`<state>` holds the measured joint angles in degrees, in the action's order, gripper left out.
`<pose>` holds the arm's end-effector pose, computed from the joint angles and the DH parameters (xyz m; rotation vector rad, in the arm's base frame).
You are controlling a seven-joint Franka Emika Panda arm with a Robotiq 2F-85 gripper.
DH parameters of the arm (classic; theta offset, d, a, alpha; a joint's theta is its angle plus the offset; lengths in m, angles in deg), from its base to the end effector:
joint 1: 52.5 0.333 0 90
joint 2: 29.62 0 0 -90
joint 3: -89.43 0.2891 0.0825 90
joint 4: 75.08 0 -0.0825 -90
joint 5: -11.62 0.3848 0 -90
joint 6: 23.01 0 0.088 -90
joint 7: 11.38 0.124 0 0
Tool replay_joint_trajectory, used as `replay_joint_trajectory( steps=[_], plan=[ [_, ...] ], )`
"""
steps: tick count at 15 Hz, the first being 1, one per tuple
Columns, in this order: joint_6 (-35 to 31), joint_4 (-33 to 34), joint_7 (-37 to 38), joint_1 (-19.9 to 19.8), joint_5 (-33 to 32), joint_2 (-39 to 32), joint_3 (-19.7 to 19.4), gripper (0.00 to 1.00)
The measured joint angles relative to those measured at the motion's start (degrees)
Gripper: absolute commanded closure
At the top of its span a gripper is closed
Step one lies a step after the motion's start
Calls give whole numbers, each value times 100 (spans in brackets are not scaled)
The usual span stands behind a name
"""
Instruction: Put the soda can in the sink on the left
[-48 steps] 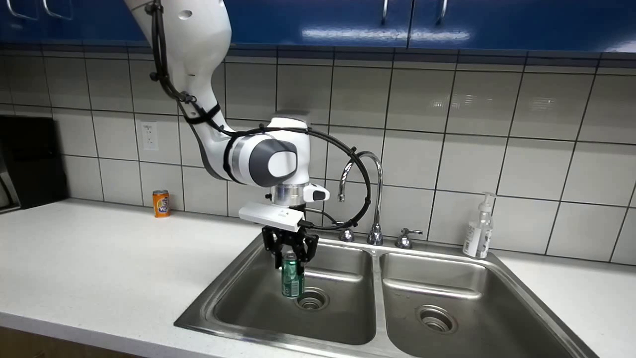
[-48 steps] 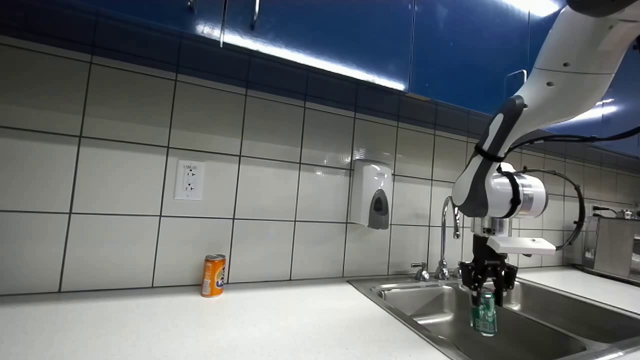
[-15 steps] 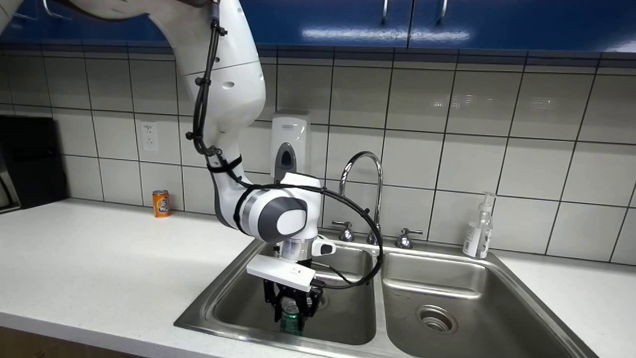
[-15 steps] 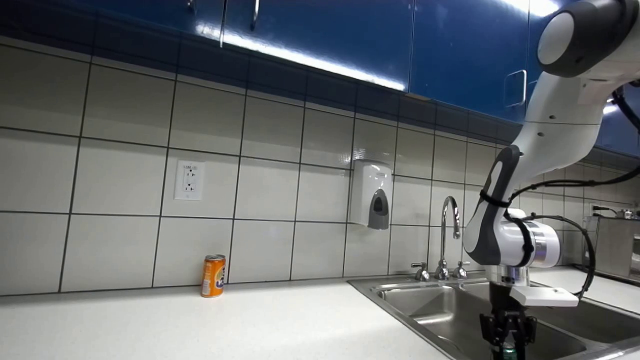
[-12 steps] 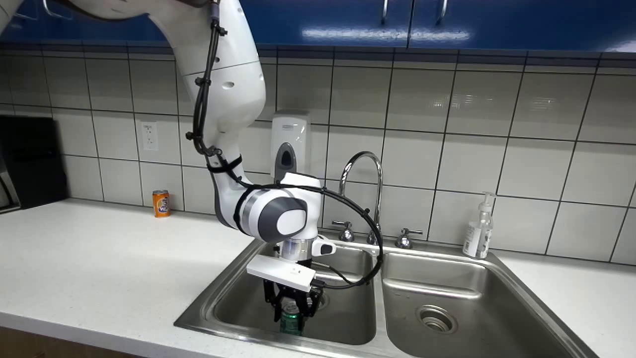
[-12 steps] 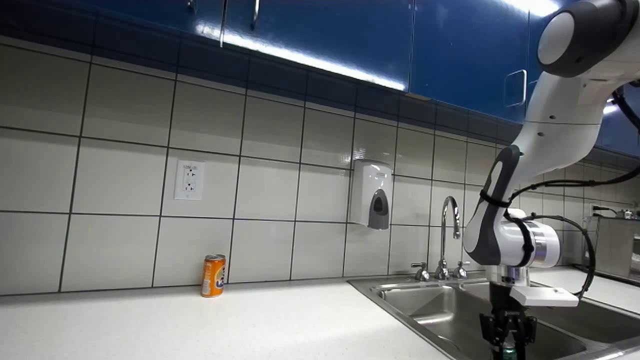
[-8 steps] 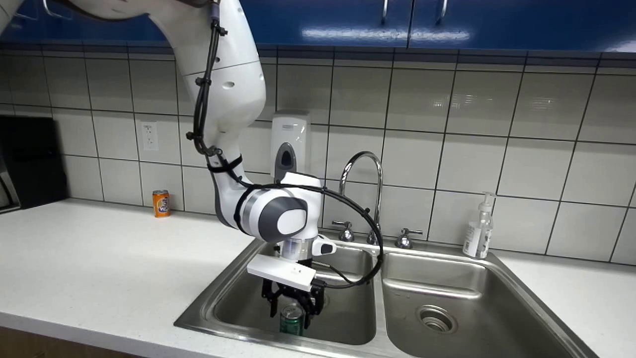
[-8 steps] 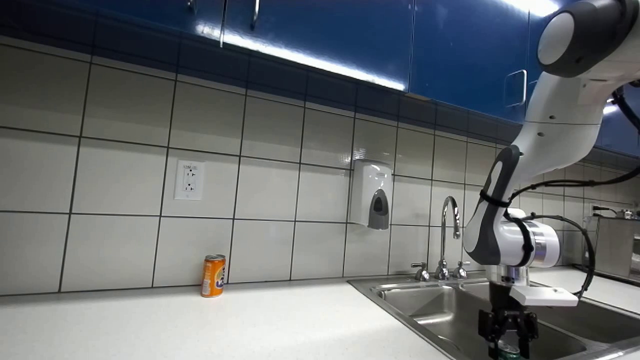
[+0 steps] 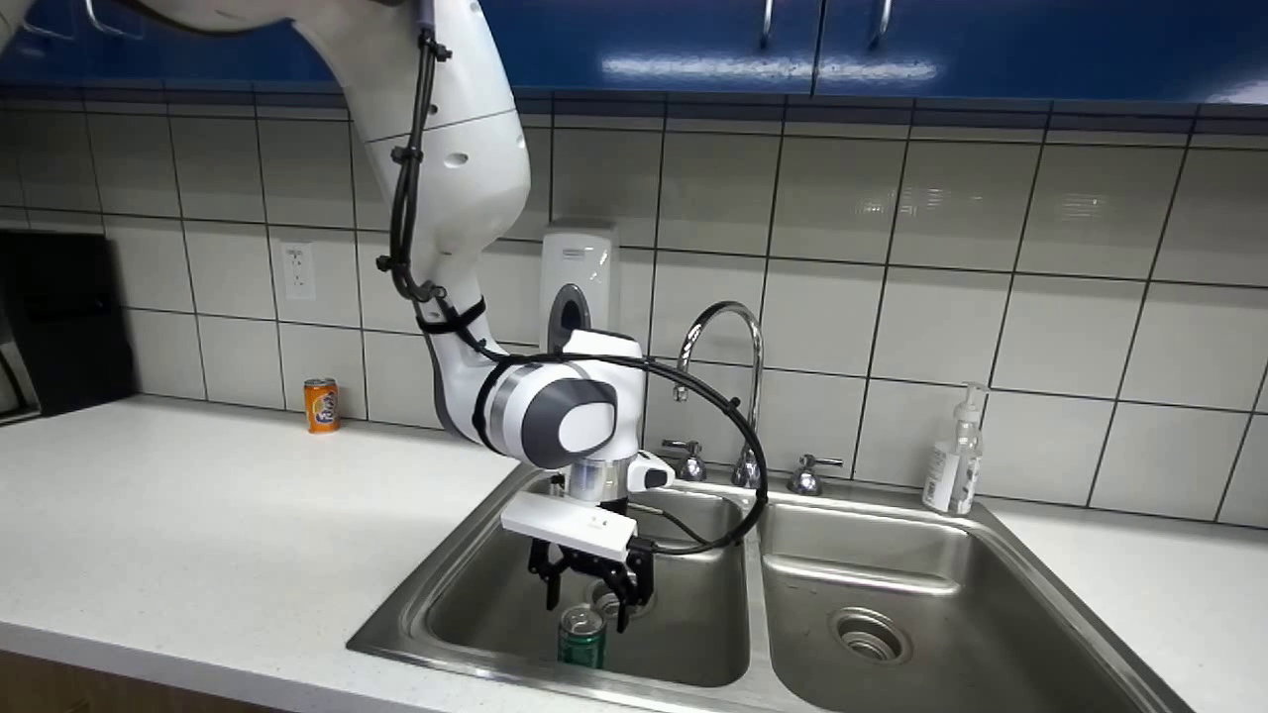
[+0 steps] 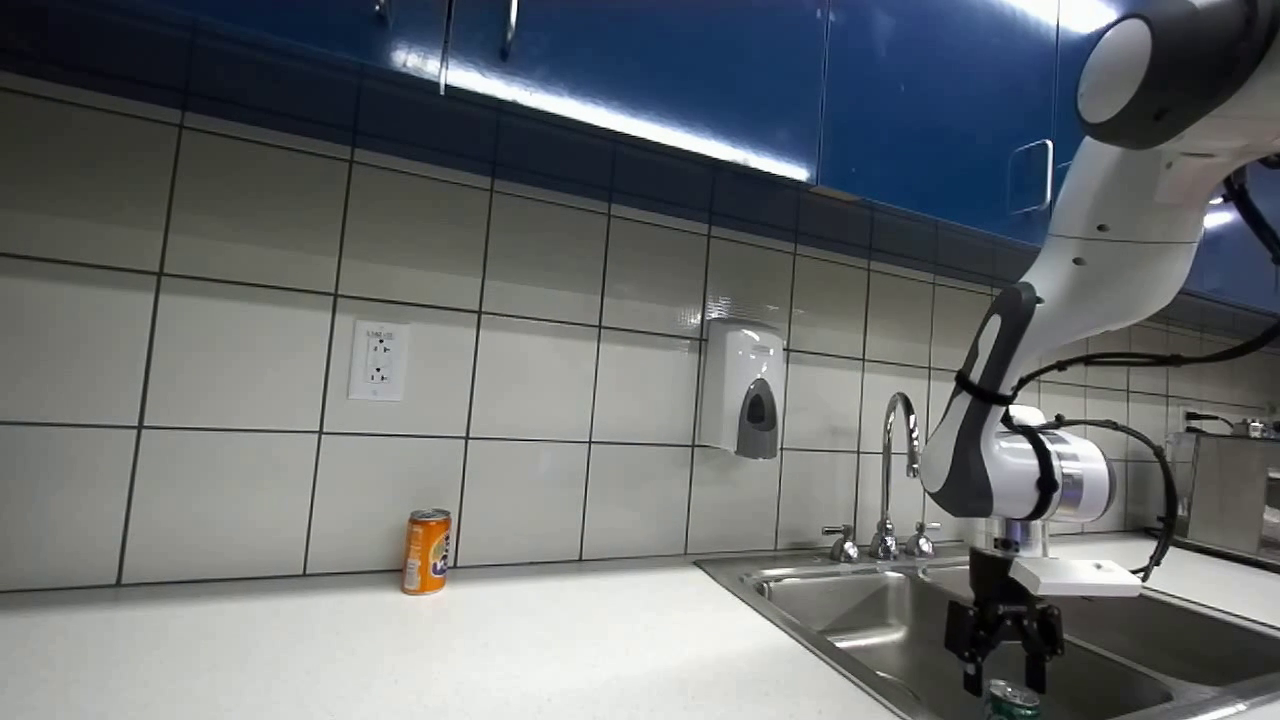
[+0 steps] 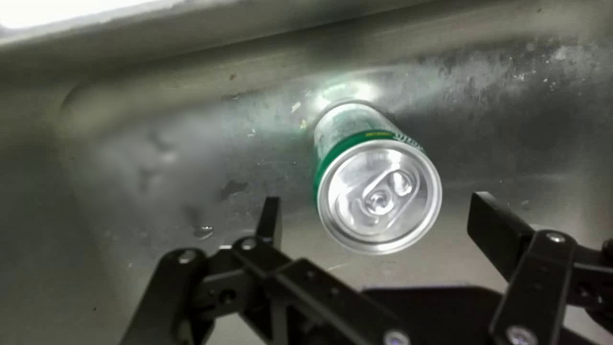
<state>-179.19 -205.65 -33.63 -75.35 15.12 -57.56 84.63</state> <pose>0.4483 -0.2419 0.0954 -3.1314 0.2221 0.0646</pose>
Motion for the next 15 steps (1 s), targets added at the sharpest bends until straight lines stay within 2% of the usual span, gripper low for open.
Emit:
replay_joint_trajectory(
  steps=[7, 15],
  plan=[
    [6, 2, -4, 157, -1, 532, 154, 0],
    [140, -254, 198, 781, -86, 1339, 110, 0]
  ],
)
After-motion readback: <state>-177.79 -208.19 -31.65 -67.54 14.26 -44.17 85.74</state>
